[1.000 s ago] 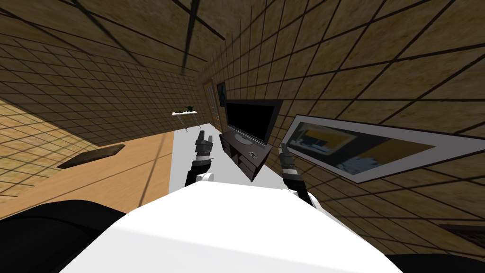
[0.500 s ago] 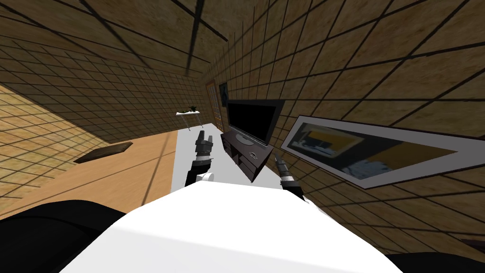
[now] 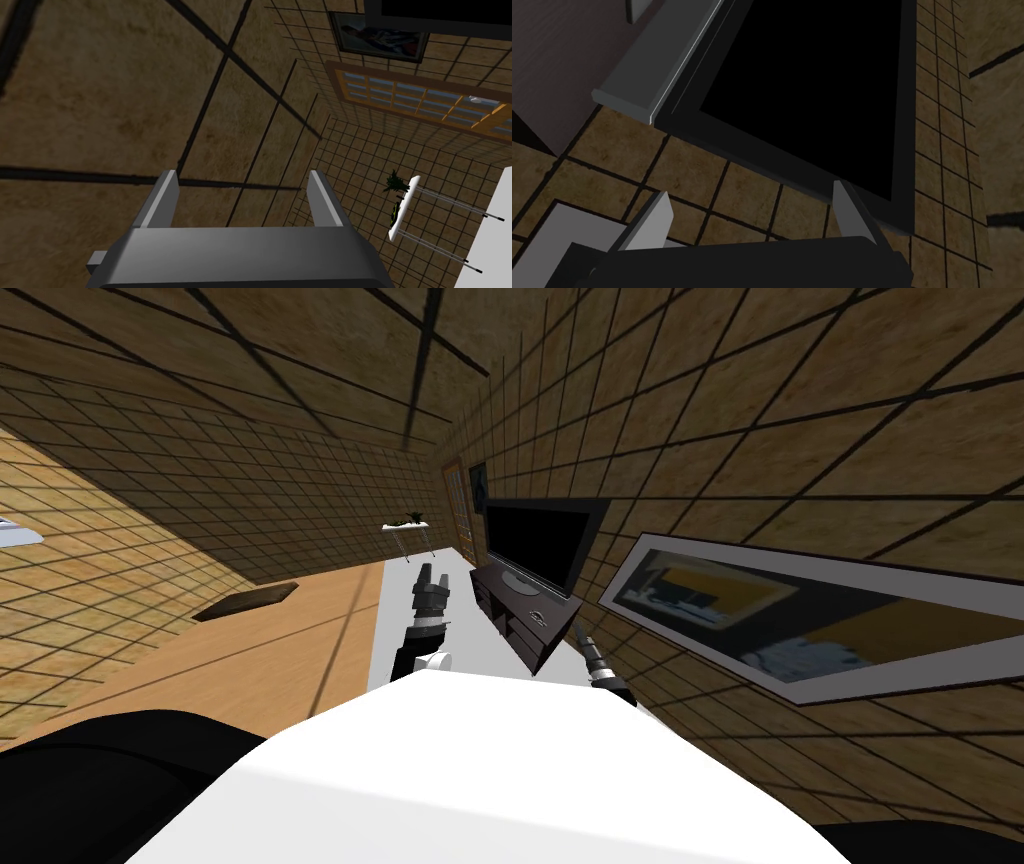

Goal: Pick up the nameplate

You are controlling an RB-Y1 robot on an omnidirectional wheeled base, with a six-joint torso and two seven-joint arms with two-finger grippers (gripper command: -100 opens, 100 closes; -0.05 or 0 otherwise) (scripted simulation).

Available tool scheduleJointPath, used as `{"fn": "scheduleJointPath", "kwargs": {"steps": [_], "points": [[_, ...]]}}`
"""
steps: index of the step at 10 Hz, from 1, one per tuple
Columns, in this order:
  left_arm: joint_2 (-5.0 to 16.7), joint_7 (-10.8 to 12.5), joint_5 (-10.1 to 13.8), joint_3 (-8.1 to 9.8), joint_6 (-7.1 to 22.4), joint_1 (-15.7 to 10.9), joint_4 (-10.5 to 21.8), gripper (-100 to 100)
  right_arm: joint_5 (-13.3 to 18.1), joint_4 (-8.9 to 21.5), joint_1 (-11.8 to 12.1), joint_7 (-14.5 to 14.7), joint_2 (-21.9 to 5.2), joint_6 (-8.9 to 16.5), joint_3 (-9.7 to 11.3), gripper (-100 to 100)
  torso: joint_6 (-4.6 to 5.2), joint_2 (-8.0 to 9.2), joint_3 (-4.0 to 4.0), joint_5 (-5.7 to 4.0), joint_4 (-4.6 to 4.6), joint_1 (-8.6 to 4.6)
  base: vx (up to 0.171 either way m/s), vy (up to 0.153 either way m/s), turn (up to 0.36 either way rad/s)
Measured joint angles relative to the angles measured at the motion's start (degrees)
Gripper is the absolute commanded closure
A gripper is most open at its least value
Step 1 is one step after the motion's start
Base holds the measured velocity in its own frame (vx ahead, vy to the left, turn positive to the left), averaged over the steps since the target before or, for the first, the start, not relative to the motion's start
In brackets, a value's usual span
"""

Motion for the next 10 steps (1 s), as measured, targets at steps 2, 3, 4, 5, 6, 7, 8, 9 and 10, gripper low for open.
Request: {"fn": "scheduleJointPath", "kwargs": {"steps": [2,3,4,5,6,7,8,9,10], "points": [[0.0,0.0,0.0,0.0,0.0,0.0,0.0,0,2.0,4.2,0.4,0.6,-2.3,-0.1,1.7,-100,0.0,-0.05,-0.03,0.0,-0.01,-0.01,0.028,-0.002,0.113],[0.0,0.0,0.0,0.0,0.0,0.0,0.0,0,2.2,5.1,0.8,0.4,-3.7,-0.1,1.7,-100,0.03,-0.02,-0.01,0.01,-0.01,-0.02,0.019,0.004,0.127],[0.0,0.0,0.0,0.0,0.0,0.0,0.0,0,2.7,7.4,0.6,0.3,-5.2,-0.5,2.0,-100,0.0,-0.01,-0.01,0.0,0.0,0.0,0.028,0.012,0.227],[0.0,0.0,0.0,0.0,0.0,0.0,0.0,0,3.6,8.3,0.9,0.3,-6.9,0.1,3.0,-100,0.0,-0.04,-0.02,0.01,0.0,0.03,0.024,0.005,0.065],[0.0,0.0,0.0,0.0,0.0,0.0,0.0,0,4.0,10.4,0.2,0.3,-7.7,0.2,3.3,-100,0.03,-0.03,-0.02,0.01,-0.01,0.02,0.026,0.011,0.148],[0.0,0.0,0.0,0.0,0.0,0.0,0.0,0,4.6,12.3,-0.2,0.4,-9.0,0.1,3.9,-100,0.0,-0.04,-0.02,0.01,-0.01,0.03,0.036,0.017,0.217],[0.0,0.0,0.0,0.0,0.0,0.0,0.0,0,5.3,14.0,-0.2,0.4,-11.1,0.1,4.7,-100,0.0,-0.07,-0.04,0.02,-0.01,0.05,0.031,0.006,0.081],[0.0,0.0,0.0,0.0,0.0,0.0,0.0,0,5.7,15.1,0.1,0.5,-11.9,-0.1,5.0,-100,0.04,-0.05,-0.03,0.02,-0.01,0.04,0.029,0.012,0.178],[0.0,0.0,0.0,0.0,0.0,0.0,0.0,0,6.4,16.7,0.3,0.8,-13.0,-0.6,5.6,-100,0.0,-0.05,-0.03,0.02,-0.01,0.05,0.022,0.008,0.079]]}}
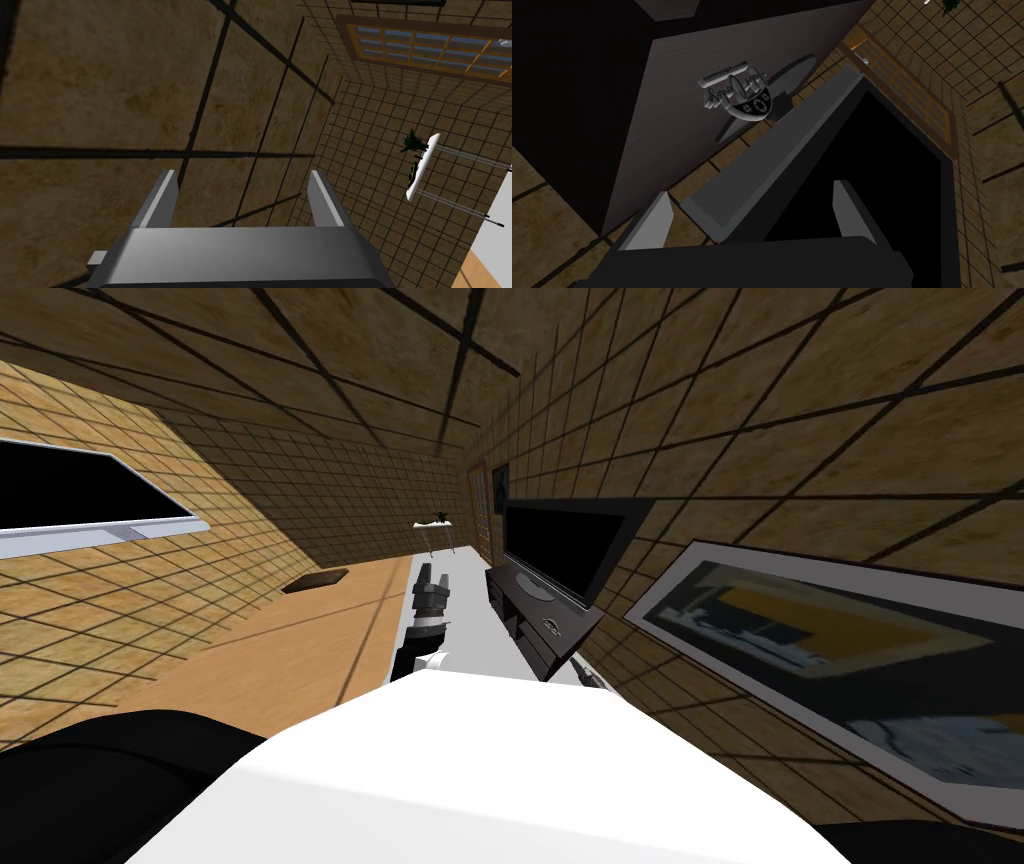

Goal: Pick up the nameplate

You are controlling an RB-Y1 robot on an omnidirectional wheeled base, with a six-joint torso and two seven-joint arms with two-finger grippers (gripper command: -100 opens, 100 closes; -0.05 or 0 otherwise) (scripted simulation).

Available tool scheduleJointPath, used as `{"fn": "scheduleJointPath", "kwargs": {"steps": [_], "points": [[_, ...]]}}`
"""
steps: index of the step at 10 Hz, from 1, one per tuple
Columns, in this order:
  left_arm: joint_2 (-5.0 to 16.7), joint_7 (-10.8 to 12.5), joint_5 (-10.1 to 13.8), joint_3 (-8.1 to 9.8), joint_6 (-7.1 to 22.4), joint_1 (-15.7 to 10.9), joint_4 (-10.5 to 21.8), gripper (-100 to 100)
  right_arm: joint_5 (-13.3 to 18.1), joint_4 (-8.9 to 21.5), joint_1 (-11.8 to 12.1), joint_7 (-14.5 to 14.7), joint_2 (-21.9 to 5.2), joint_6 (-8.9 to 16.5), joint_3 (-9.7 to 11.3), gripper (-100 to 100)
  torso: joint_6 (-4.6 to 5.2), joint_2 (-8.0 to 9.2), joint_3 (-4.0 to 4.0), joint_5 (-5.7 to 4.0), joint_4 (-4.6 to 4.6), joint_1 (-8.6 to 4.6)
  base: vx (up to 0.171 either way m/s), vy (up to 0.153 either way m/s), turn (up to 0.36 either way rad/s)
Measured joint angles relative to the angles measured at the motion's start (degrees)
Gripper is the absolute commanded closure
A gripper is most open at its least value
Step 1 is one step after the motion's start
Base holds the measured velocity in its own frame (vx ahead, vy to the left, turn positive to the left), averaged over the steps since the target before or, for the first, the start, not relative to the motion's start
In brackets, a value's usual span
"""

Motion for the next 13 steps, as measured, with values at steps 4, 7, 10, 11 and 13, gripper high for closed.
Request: {"fn": "scheduleJointPath", "kwargs": {"steps": [4,7,10,11,13], "points": [[0.0,0.0,0.0,0.0,0.0,0.0,0.0,0,1.8,4.9,-1.4,0.3,-4.0,0.1,2.2,-100,0.0,-0.02,-0.01,0.01,0.0,0.06,0.028,0.019,0.127],[0.0,0.0,0.0,0.0,0.0,0.0,0.0,0,3.3,9.8,-2.5,1.0,-7.7,-0.8,4.1,-100,0.0,-0.07,-0.04,0.02,-0.01,0.09,0.042,0.029,0.181],[0.0,0.0,0.0,0.0,0.0,0.0,0.0,0,4.9,15.6,-4.6,1.8,-11.0,-1.4,6.3,-100,-0.01,-0.14,-0.08,0.03,-0.02,0.14,0.054,0.038,0.191],[0.0,0.0,0.0,0.01,0.0,0.0,0.0,0,5.0,16.5,-5.0,1.7,-12.5,-1.7,6.7,-100,0.05,-0.1,-0.06,0.04,-0.02,0.1,0.05,0.04,0.172],[0.0,0.0,0.0,0.0,0.0,0.0,0.0,0,5.9,19.5,-6.1,1.9,-15.9,-2.4,8.2,-100,-0.01,-0.15,-0.09,0.05,-0.03,0.19,0.059,0.048,0.199]]}}
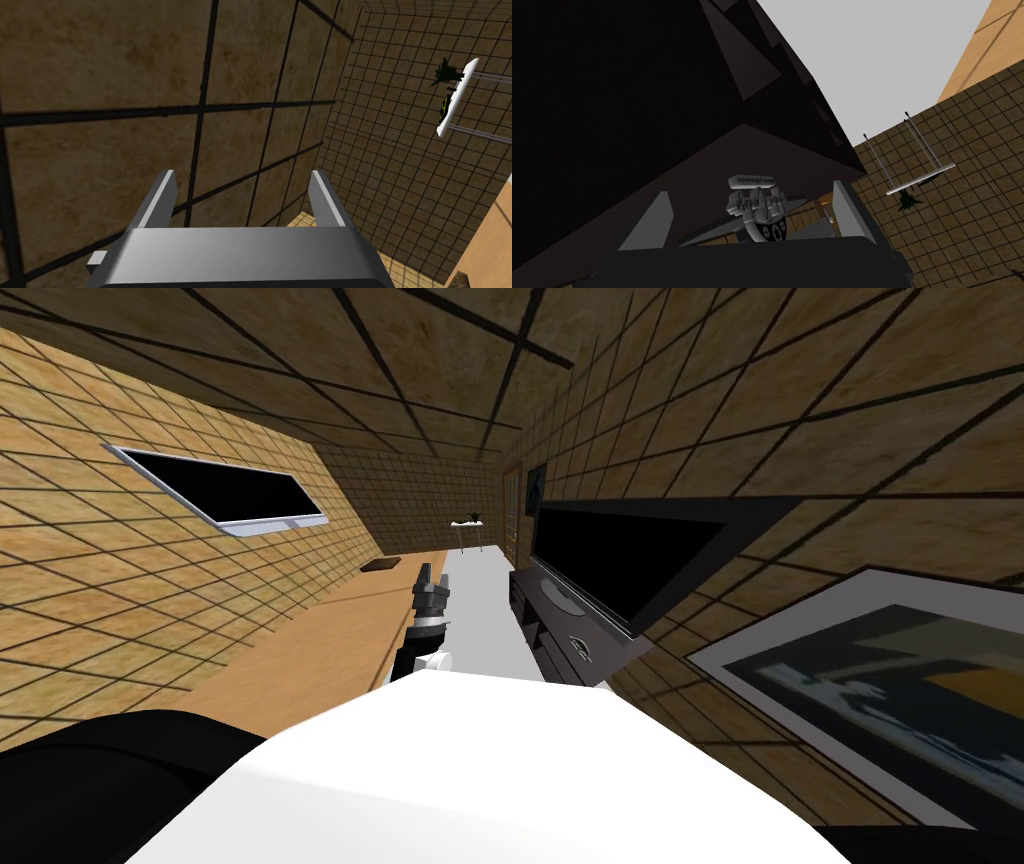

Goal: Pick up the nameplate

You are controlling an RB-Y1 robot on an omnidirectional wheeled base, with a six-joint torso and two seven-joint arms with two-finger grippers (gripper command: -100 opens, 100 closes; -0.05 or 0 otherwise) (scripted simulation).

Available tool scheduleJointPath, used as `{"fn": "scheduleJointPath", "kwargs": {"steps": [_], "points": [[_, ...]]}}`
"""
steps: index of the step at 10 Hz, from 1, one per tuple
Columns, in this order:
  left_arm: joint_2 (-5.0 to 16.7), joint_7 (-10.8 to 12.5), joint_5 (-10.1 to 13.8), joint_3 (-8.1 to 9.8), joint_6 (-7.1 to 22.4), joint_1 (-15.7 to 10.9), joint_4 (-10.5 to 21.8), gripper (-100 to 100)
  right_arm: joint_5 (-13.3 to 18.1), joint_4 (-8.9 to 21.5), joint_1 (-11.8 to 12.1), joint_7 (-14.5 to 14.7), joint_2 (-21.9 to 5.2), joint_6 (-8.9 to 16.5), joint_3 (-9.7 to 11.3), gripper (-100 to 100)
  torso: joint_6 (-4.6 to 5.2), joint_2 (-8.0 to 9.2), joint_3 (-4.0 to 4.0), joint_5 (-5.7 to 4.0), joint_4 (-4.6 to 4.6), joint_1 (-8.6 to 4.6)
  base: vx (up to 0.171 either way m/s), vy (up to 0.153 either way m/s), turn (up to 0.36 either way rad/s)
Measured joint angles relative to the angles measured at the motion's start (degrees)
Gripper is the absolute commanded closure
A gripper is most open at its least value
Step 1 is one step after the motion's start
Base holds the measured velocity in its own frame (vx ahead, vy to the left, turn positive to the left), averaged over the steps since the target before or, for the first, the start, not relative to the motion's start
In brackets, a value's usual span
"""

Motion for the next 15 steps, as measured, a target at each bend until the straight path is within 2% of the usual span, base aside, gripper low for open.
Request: {"fn": "scheduleJointPath", "kwargs": {"steps": [2,3,5,6,9,11,12,13,14,15], "points": [[0.0,0.0,0.0,0.0,0.0,0.0,0.0,0,0.6,1.6,-0.6,0.4,-2.3,-0.3,0.9,-100,0.03,0.07,0.04,0.0,0.01,-0.02,0.063,0.046,0.215],[0.0,0.0,0.0,0.0,0.0,0.0,0.0,0,1.1,4.1,-1.9,0.8,-3.7,-1.1,1.8,-100,0.01,-0.02,-0.01,0.0,0.0,0.0,0.062,0.04,0.093],[0.0,0.0,0.0,0.0,0.0,0.0,0.0,0,1.4,5.2,-2.5,0.9,-6.4,-1.6,2.6,-100,0.03,0.05,0.02,0.01,0.01,0.02,0.064,0.065,0.22],[0.0,0.0,0.0,0.0,0.0,0.0,0.0,0,1.8,7.1,-3.8,1.1,-7.9,-2.2,3.5,-100,0.01,-0.02,-0.01,0.02,0.0,0.12,0.073,0.082,0.227],[0.0,0.0,0.0,0.01,0.0,0.0,0.0,0,2.6,9.3,-6.0,1.3,-12.8,-2.6,5.9,-100,0.05,-0.02,-0.02,0.02,-0.01,0.07,0.079,0.053,0.182],[0.0,0.0,0.0,0.01,0.0,0.0,0.0,0,3.1,11.9,-7.6,2.1,-14.6,-3.8,6.8,-100,0.07,0.0,-0.01,0.01,-0.01,0.08,0.071,0.05,0.118],[0.0,0.0,0.0,0.01,0.0,0.0,0.0,0,3.1,11.8,-7.6,2.4,-15.6,-4.0,6.9,-100,0.08,0.05,0.02,0.02,0.0,0.07,0.03,0.015,0.015],[0.0,0.0,0.0,0.01,0.0,0.0,0.0,0,3.1,11.8,-7.6,2.5,-15.7,-4.0,6.9,0,0.11,0.18,0.09,-0.01,0.02,-0.01,0.006,0.003,-0.002],[0.0,0.0,0.0,0.01,0.0,0.0,0.0,0,3.1,11.8,-7.6,2.5,-15.7,-4.0,6.9,-100,0.11,0.28,0.15,-0.03,0.05,-0.07,0.007,-0.018,0.082],[0.0,0.0,0.0,0.01,0.0,0.0,0.0,0,3.3,12.9,-8.2,2.7,-14.6,-4.0,7.2,-100,0.09,0.3,0.16,-0.05,0.05,-0.15,0.021,-0.042,0.093]]}}
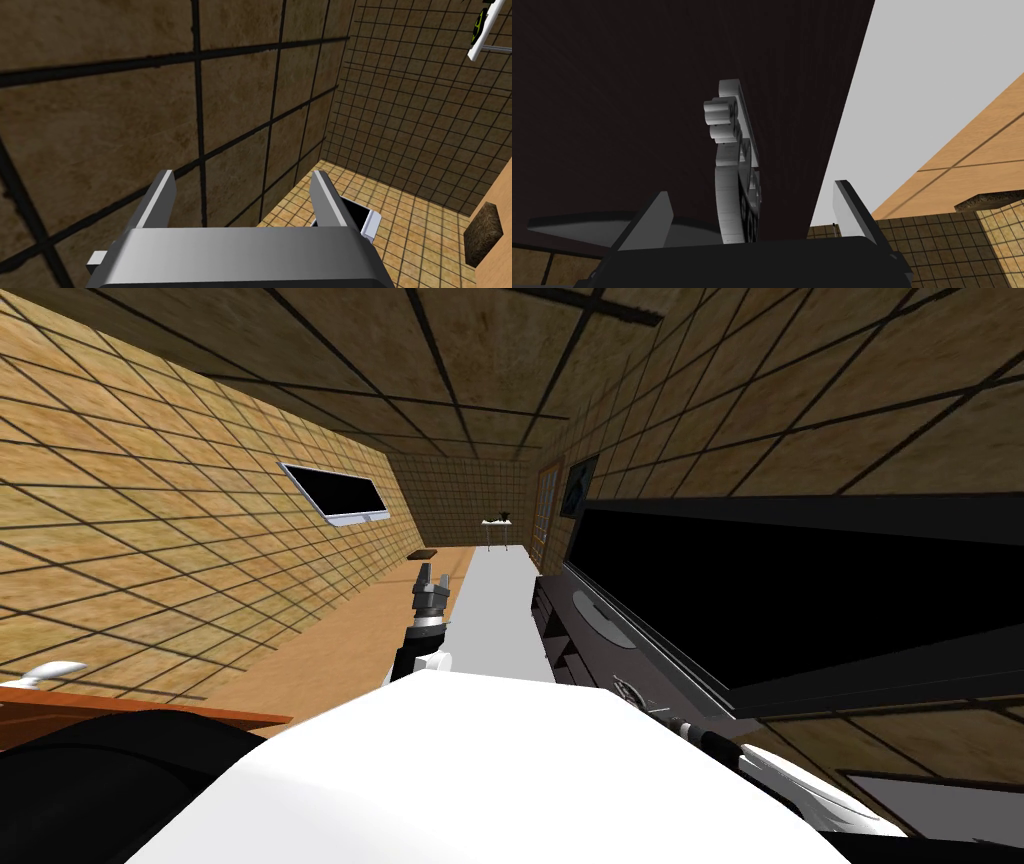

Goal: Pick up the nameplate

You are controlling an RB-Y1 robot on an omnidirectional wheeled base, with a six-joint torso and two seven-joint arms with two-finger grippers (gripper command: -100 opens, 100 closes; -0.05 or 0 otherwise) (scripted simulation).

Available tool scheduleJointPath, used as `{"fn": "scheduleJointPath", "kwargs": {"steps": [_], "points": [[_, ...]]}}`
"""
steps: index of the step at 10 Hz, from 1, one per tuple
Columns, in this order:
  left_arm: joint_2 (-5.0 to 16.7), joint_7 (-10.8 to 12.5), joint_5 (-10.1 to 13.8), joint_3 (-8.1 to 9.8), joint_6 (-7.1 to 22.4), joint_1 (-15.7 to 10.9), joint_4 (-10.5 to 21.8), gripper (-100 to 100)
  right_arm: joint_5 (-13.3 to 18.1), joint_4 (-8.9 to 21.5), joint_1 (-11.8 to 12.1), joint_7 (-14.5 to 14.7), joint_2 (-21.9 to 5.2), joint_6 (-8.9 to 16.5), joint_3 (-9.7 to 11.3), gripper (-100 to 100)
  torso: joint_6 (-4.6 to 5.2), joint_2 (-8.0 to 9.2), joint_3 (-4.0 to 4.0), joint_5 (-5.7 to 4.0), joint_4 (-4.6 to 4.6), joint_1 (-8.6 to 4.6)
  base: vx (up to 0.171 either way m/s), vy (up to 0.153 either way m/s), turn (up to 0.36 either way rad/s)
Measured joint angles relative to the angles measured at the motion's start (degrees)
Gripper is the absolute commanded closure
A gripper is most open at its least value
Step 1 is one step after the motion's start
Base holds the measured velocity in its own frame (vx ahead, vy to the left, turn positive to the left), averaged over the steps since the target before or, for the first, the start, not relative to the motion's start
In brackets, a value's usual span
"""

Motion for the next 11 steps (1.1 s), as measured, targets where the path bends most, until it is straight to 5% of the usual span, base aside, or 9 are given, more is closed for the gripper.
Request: {"fn": "scheduleJointPath", "kwargs": {"steps": [2,3,7,8,9,11], "points": [[0.0,0.0,0.0,0.0,0.0,0.0,0.0,0,0.3,1.7,-0.7,0.9,2.4,0.6,0.1,-100,0.01,-0.01,-0.01,-0.03,0.0,-0.15,0.008,-0.042,0.056],[0.0,0.0,0.0,0.0,0.0,0.0,0.0,0,0.3,1.8,-0.8,1.0,2.5,0.6,0.1,100,0.03,0.03,0.01,-0.01,0.0,-0.07,0.001,-0.005,-0.003],[0.0,0.0,0.0,0.0,0.0,0.0,0.0,0,0.6,1.7,-0.7,1.4,2.2,0.3,0.4,100,0.23,0.05,0.09,-0.21,0.14,-0.04,-0.002,-0.003,0.012],[0.0,0.0,0.0,0.0,0.0,0.0,0.0,0,0.6,1.7,-0.7,1.4,2.2,0.3,0.4,0,0.21,0.03,0.08,-0.23,0.13,-0.06,0.0,0.0,0.0],[0.0,0.0,0.0,0.0,0.0,0.0,0.0,0,0.6,1.7,-0.6,1.4,2.2,0.3,0.3,100,0.2,0.02,0.07,-0.24,0.13,-0.07,-0.006,0.029,-0.094],[0.0,0.0,0.0,0.0,0.0,0.0,0.0,0,0.1,0.5,-0.1,0.5,0.7,0.2,-0.1,100,0.23,0.08,0.09,-0.19,0.11,0.11,-0.011,0.053,-0.117]]}}
